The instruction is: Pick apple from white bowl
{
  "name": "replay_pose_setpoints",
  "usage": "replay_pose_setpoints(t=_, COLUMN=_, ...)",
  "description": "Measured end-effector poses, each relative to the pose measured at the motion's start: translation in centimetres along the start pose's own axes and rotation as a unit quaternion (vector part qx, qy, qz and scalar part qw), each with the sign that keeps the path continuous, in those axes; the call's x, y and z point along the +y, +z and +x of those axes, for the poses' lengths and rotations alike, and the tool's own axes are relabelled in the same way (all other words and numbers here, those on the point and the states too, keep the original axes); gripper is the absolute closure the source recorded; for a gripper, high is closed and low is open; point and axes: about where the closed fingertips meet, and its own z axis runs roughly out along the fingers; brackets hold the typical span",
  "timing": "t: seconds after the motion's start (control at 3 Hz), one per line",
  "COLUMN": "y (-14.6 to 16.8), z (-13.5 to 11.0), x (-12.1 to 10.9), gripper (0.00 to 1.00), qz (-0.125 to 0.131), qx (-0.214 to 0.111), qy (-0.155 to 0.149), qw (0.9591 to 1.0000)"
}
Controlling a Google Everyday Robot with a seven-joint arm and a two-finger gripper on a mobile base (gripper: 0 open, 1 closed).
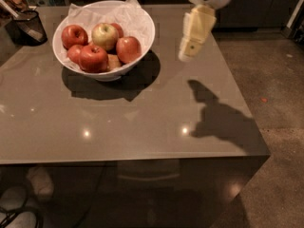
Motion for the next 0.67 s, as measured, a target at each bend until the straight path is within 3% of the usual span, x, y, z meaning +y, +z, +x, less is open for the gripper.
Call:
replay_pose_setpoints(t=0.33, y=1.89, z=-4.43, x=-2.47, gripper=0.0, qz=-0.001, qx=-0.011, qy=-0.044, qw=0.999)
replay_pose_setpoints(t=0.67, y=1.9, z=-5.19, x=-2.64, gripper=0.0, qz=0.002, qx=-0.017, qy=-0.047, qw=0.9987)
